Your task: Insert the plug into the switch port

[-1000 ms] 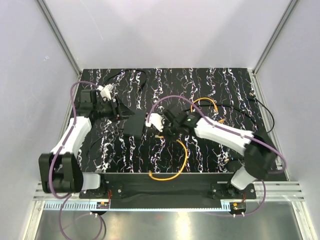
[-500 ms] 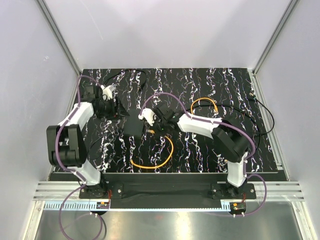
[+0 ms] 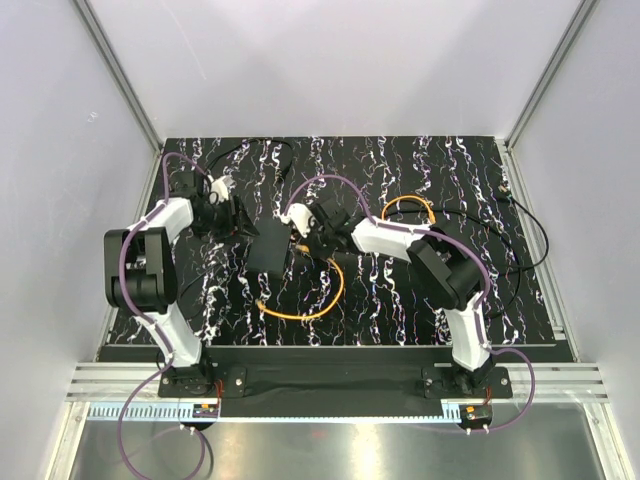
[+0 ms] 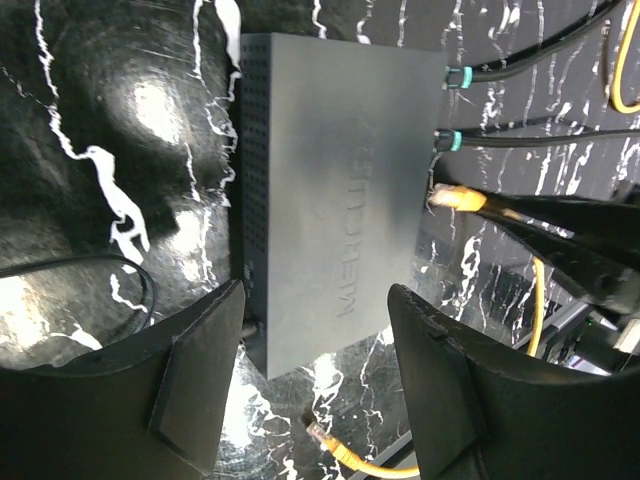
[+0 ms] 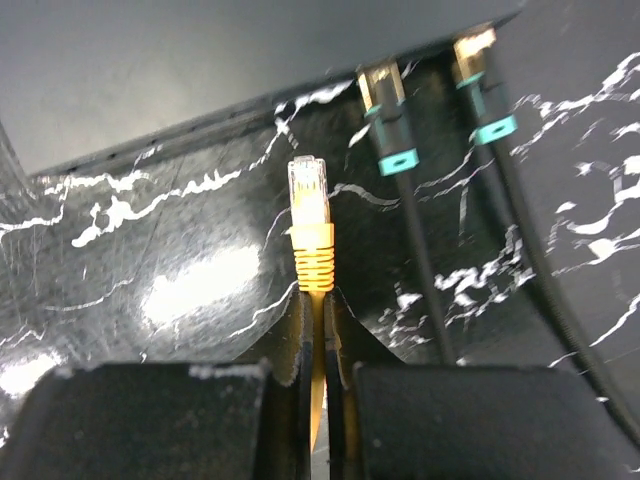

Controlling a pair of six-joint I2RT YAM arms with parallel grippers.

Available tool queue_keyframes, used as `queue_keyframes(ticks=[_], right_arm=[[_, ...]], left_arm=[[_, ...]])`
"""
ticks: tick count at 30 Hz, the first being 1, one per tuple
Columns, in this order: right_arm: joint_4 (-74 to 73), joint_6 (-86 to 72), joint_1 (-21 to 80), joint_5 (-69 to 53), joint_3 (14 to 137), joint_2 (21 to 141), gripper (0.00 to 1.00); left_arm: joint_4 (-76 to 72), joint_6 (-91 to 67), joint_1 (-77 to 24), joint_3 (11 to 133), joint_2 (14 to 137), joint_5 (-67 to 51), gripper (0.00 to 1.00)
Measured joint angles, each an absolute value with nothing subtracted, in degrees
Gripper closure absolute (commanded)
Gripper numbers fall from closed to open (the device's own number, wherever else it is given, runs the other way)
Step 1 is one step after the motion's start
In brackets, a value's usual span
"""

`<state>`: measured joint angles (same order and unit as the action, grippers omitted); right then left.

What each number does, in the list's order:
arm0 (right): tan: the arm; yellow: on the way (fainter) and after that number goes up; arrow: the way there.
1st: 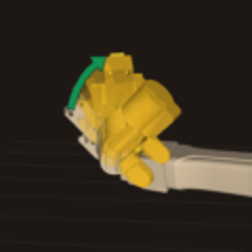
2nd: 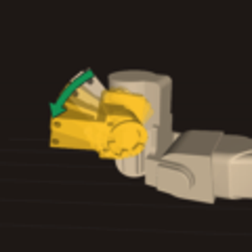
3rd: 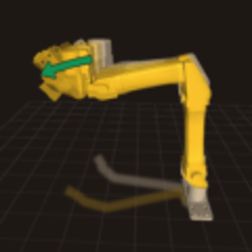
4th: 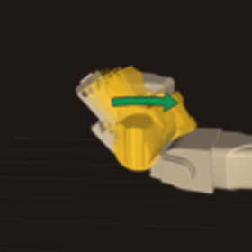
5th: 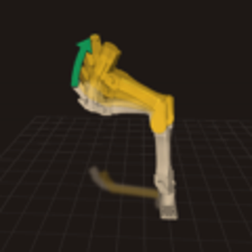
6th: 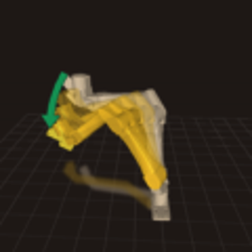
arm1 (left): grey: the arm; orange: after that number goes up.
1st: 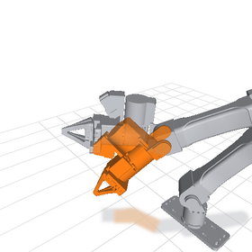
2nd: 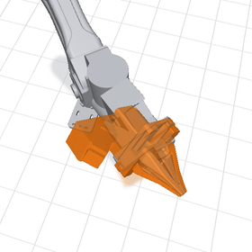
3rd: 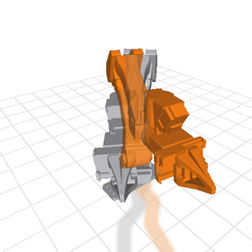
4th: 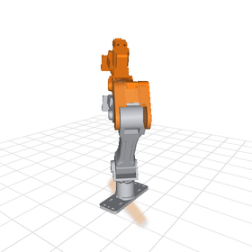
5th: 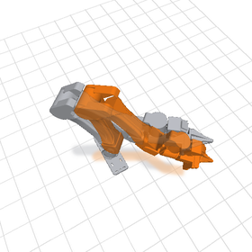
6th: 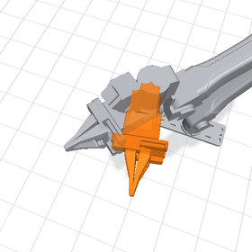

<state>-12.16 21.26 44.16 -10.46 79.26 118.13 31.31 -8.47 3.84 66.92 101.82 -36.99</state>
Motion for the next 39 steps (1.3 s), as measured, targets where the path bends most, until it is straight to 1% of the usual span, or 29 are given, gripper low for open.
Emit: queue_keyframes(ticks=[12,25,39], right_arm=[[-12.21,21.87,43.83,-13.76,84.29,121.82,1.0],[-13.34,22.72,43.81,-14.52,85.52,122.72,1.0],[-18.39,26.3,43.81,-16.4,91.31,125.67,1.0]], left_arm=[[31.57,-8.29,3.7,70.83,107.72,-35.68,0.34],[31.64,-7.51,2.85,72.42,108.53,-35.59,0.35],[33.26,-5.72,0.71,75.26,111.81,-35.79,0.37]])
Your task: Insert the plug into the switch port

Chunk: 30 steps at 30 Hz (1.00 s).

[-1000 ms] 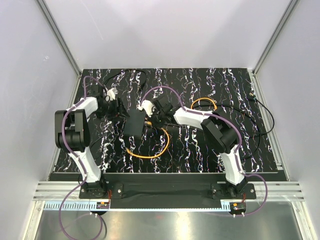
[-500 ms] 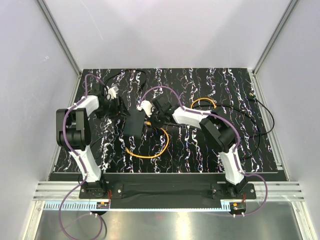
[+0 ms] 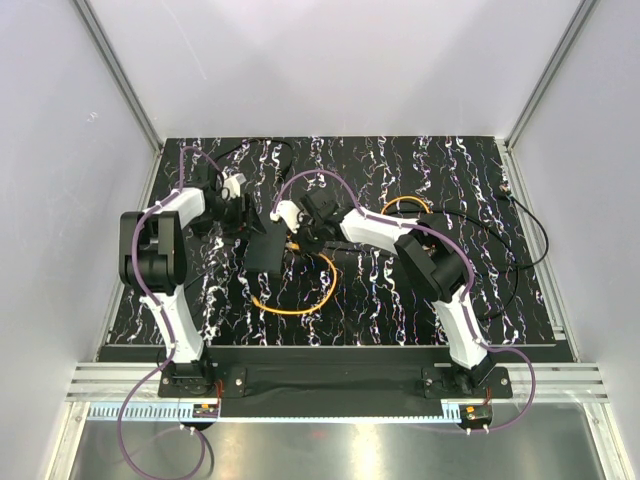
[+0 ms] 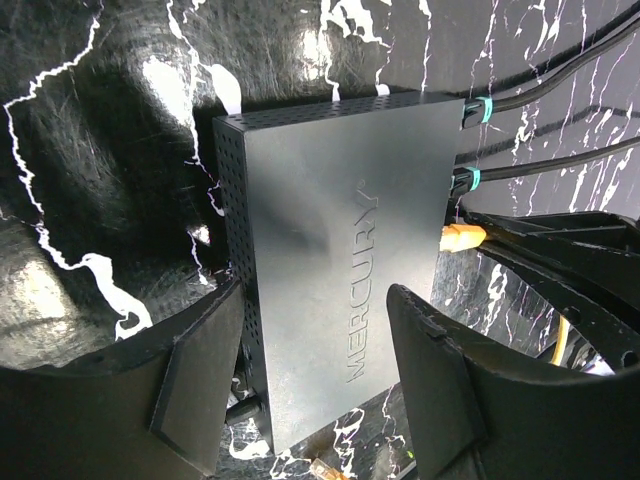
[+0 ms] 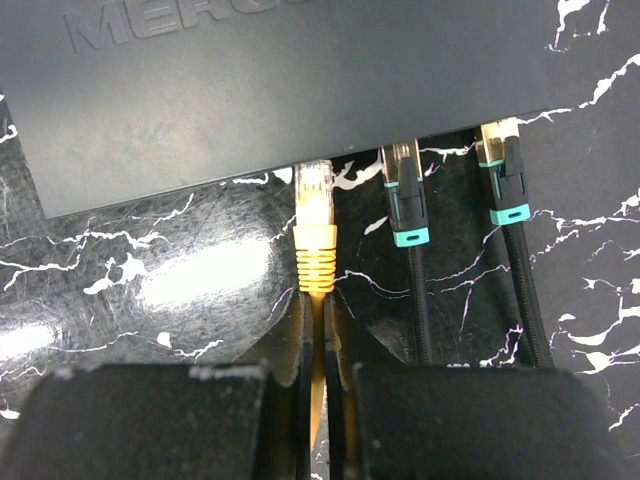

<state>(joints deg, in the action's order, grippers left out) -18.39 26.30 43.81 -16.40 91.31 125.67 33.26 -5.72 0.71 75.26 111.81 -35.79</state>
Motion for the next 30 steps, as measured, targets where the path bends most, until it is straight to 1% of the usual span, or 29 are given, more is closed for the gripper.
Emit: queue_keyframes(ticks=[4,8,12,15,19,22,26,29,30], right_arm=[[-18.87,27.57,43.81,-16.69,91.48,125.75,1.0],[-18.92,28.29,43.81,-16.82,91.5,125.75,1.0],[-20.29,28.32,43.77,-17.02,92.99,126.52,1.0],[-20.86,28.27,43.64,-17.08,93.62,126.85,1.0],[-21.52,27.7,43.46,-17.12,94.3,127.2,1.0],[-21.78,26.98,43.38,-17.04,94.54,127.31,1.0],[-21.96,25.69,43.4,-16.43,94.94,127.48,1.0],[-21.96,24.73,43.4,-15.7,95.09,127.57,1.0],[-22.0,24.38,43.4,-15.49,95.2,127.61,1.0]], left_arm=[[33.36,-5.52,0.64,75.44,112.25,-35.83,0.38],[33.71,-4.97,0.67,76.05,112.9,-35.99,0.43],[34.57,-4.08,0.6,77.1,113.86,-35.86,0.52],[35.03,-3.09,0.43,78.3,114.93,-35.75,0.55],[35.4,-1.91,0.03,79.57,115.98,-35.68,0.63],[35.57,-1.45,-0.08,80.25,116.57,-35.79,0.66],[35.64,-1.21,-0.38,81.08,117.21,-36.12,0.72],[35.42,-1.21,-0.49,81.41,117.58,-36.4,0.75],[35.31,-1.21,-0.51,81.41,117.62,-36.53,0.78]])
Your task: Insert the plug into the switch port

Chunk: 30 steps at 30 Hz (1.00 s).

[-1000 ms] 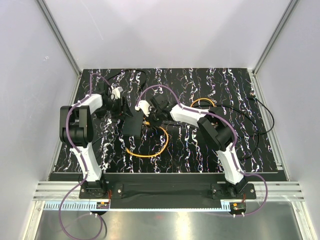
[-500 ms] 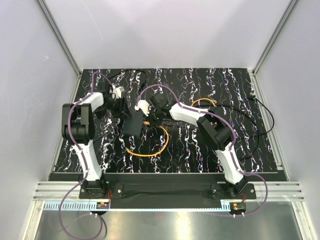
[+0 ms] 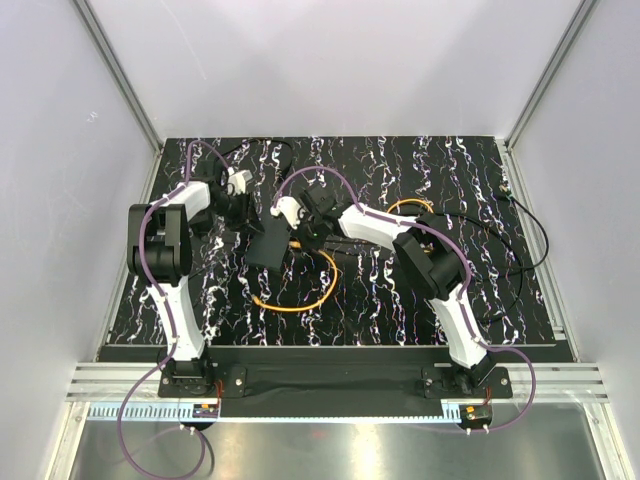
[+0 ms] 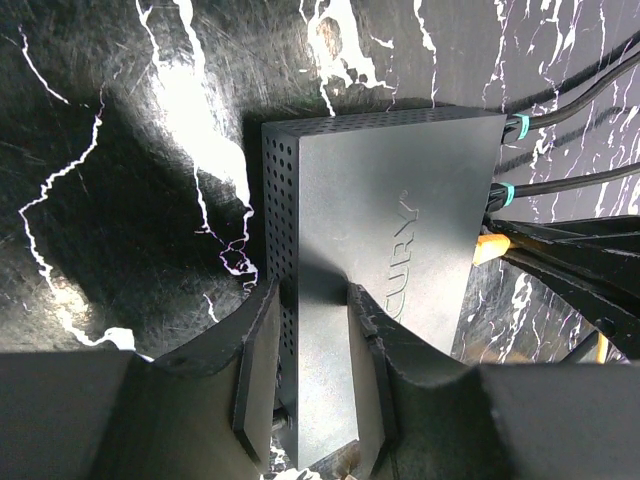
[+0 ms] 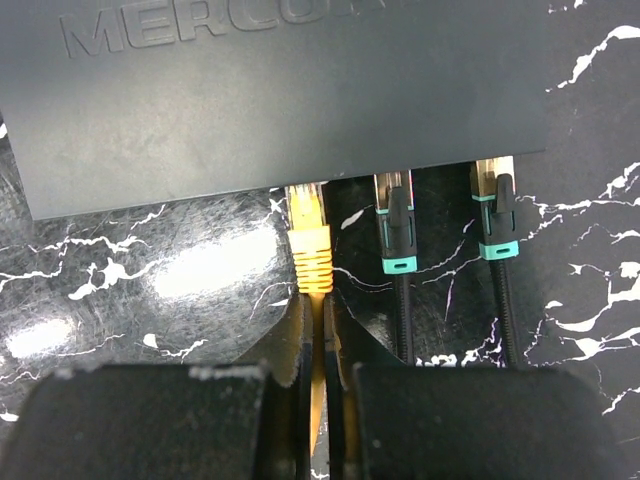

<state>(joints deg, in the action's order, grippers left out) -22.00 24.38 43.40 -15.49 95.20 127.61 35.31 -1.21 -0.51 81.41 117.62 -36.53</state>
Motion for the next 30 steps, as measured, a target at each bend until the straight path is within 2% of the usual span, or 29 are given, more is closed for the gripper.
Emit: queue_keyframes(ticks=[13,30], right_arm=[[-23.44,20.64,43.51,-12.82,98.19,129.25,1.0],[-25.04,19.68,43.4,-14.13,100.42,130.41,1.0]], left_arm=[[32.64,-1.28,-0.73,80.95,117.71,-36.97,0.83],[31.86,0.05,-1.23,80.42,117.54,-36.99,0.86]])
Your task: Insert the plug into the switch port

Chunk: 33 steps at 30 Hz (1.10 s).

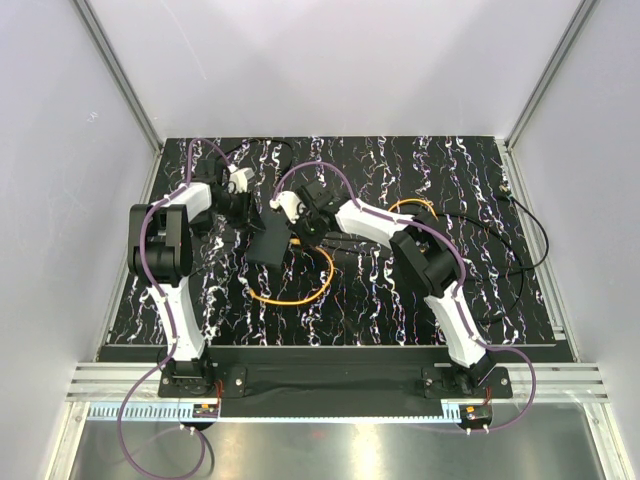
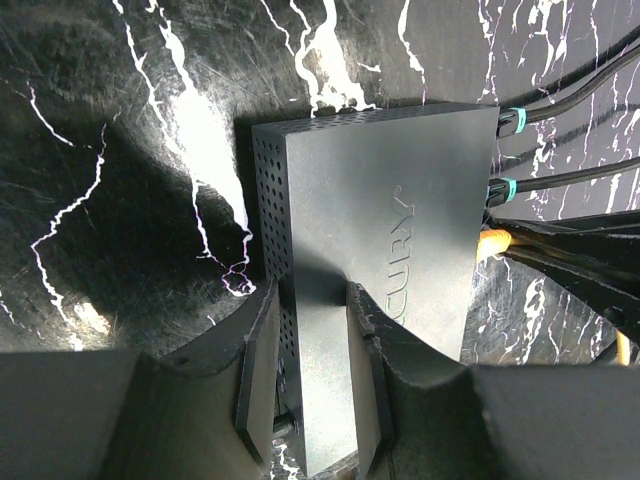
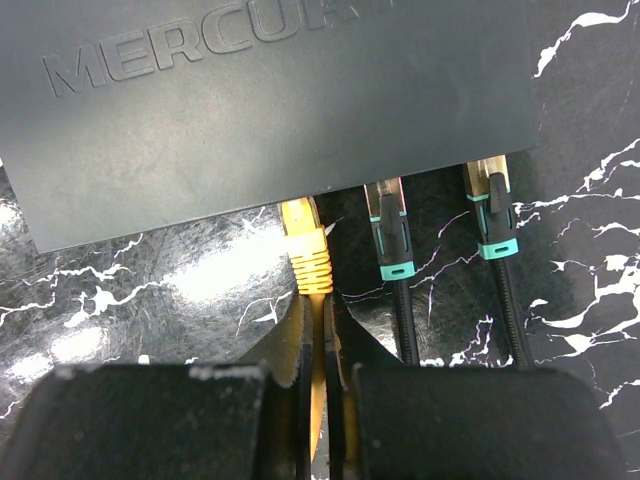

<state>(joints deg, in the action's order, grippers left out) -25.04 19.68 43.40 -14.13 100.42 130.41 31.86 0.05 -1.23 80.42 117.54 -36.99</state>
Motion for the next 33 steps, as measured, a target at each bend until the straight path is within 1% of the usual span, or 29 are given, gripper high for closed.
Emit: queue_keyframes(ticks=[4,6,7,9,11,12,15,18,19,22,23,24,25,26,27,28,29,30,31,33], right_arm=[[-26.48,19.14,43.18,-14.66,101.91,131.13,1.0],[-26.55,18.7,43.13,-14.68,102.02,131.22,0.99],[-26.57,18.59,43.13,-14.68,102.04,131.22,0.97],[-26.59,18.61,43.13,-14.66,102.02,131.22,0.91],[-26.59,18.83,43.13,-14.63,101.95,131.2,0.89],[-26.35,19.07,43.13,-14.63,101.56,130.93,0.86],[-22.28,20.32,43.16,-14.79,97.32,128.88,0.81],[-18.24,21.85,43.16,-15.99,92.71,126.67,0.71],[-17.61,22.44,43.11,-16.34,91.59,126.08,0.6],[-16.88,23.88,42.98,-17.65,89.43,124.77,0.54],[-16.84,24.43,42.89,-17.82,88.97,124.46,0.44],[-16.82,24.71,42.76,-18.22,88.55,124.18,0.4],[-16.14,25.34,42.68,-18.7,88.01,123.87,0.39],[-15.88,25.8,42.63,-19.05,87.61,123.52,0.33],[-15.77,26.02,42.63,-19.35,87.0,122.98,0.31],[-15.92,26.46,42.63,-19.62,86.41,122.32,0.27],[-16.1,26.74,42.63,-19.79,85.76,121.49,0.24],[-16.38,27.09,42.63,-19.99,85.03,120.49,0.19],[-16.86,27.29,42.59,-20.14,84.33,119.31,0.17],[-18.2,27.55,42.5,-20.36,83.53,116.88,0.11]], left_arm=[[31.73,0.34,-1.41,80.42,117.47,-36.73,0.86],[31.62,0.4,-1.48,80.42,117.47,-36.6,0.84],[31.57,0.4,-1.48,80.42,117.47,-36.6,0.77],[31.53,0.38,-1.48,80.42,117.43,-36.53,0.73],[31.53,0.32,-1.48,80.4,117.34,-36.32,0.67],[31.48,0.25,-1.48,80.34,117.25,-36.21,0.65],[30.44,0.12,-1.5,79.44,116.71,-36.21,0.6],[29.85,0.1,-1.74,78.43,116.03,-36.62,0.57],[29.93,0.14,-1.89,78.13,115.79,-36.75,0.56],[30.81,0.19,-2.26,77.38,115.18,-37.19,0.52],[31.27,0.21,-2.33,77.23,114.96,-37.41,0.52],[31.81,0.19,-2.39,77.21,114.83,-37.47,0.5],[32.77,0.12,-2.48,77.12,114.72,-37.91,0.48],[33.78,0.05,-2.7,77.08,114.72,-38.46,0.47],[34.7,0.01,-2.92,77.06,114.72,-38.79,0.45],[35.73,-0.03,-3.2,77.06,114.72,-38.92,0.43],[36.67,-0.03,-3.4,77.06,114.67,-39.05,0.42],[37.63,0.05,-3.38,77.12,114.59,-39.09,0.39],[38.46,0.23,-3.38,77.19,114.45,-39.16,0.36],[40.51,0.4,-3.33,77.67,114.06,-39.24,0.35]])
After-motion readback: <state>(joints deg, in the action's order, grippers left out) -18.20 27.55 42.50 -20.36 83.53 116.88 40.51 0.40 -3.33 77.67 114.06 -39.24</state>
